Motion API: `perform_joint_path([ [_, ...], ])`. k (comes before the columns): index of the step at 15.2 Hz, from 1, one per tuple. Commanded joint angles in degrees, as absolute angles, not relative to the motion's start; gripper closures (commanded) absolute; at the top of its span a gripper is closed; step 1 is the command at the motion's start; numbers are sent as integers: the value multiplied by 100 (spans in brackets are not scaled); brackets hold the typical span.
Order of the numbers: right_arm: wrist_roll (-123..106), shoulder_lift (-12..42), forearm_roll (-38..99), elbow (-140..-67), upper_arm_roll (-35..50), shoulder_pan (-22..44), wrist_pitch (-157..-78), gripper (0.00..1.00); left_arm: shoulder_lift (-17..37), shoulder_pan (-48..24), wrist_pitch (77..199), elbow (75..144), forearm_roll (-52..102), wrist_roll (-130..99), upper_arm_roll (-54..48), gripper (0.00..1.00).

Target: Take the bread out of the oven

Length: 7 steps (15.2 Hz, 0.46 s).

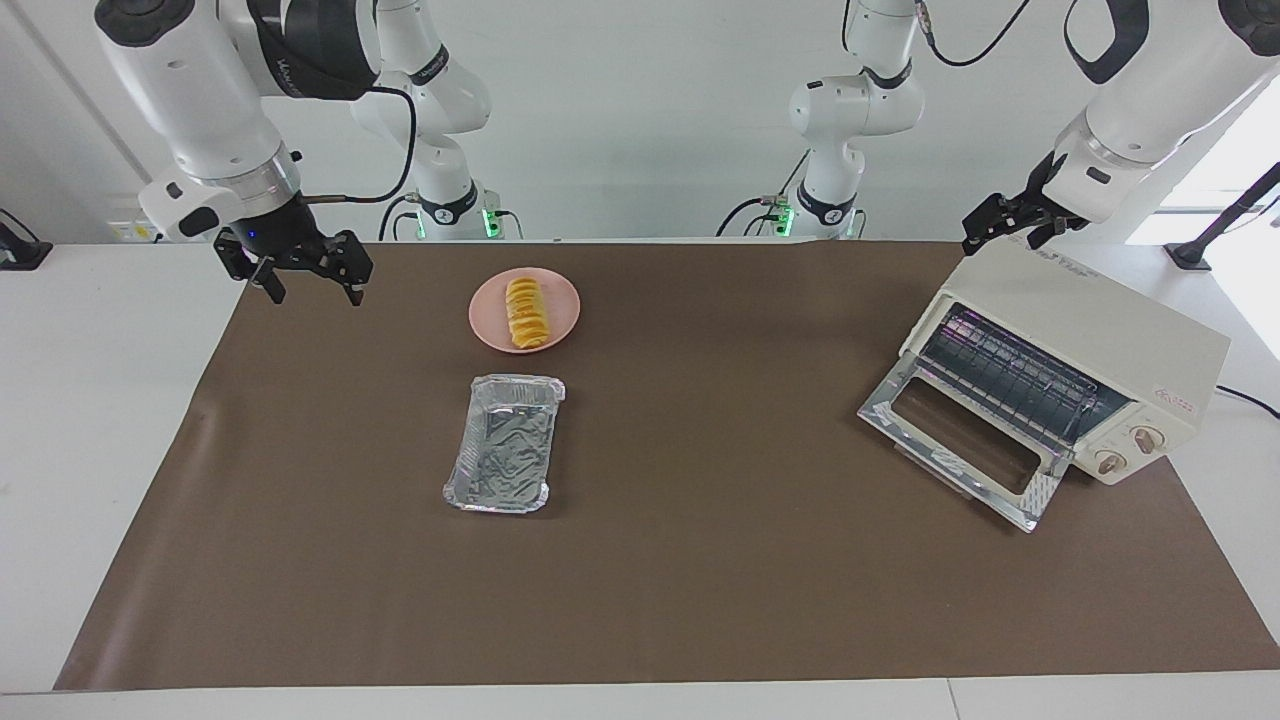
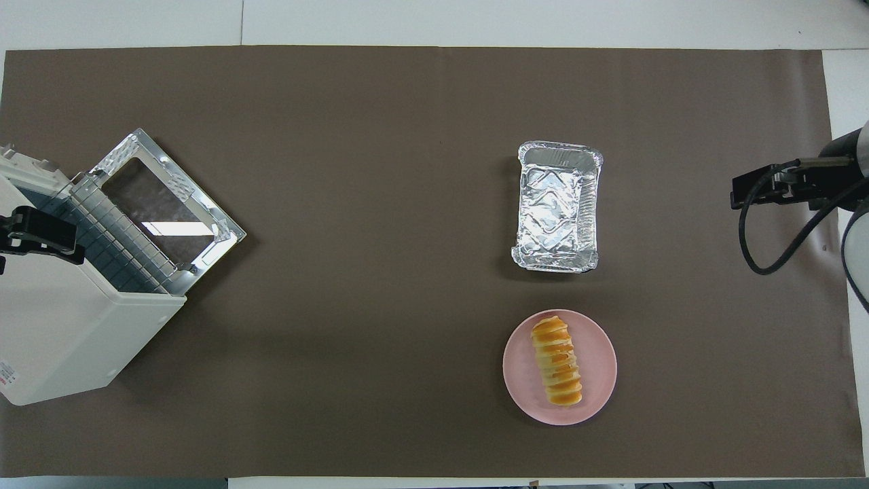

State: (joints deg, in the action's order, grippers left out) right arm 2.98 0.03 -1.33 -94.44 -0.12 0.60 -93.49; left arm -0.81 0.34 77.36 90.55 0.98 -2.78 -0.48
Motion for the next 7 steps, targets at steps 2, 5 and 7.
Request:
perform_joint_path([
  [2, 150, 26, -18, -9334, -53, 97, -9053, 0, -202, 0, 7822, 9193, 88, -334, -18, 0],
  [5, 167, 18, -18, -9334, -53, 105, -9018, 0, -202, 0, 7822, 9193, 88, -334, -18, 0],
  [7, 176, 9, -18, -9334, -53, 114, -8965, 0, -202, 0, 7822, 9193, 88, -334, -18, 0],
])
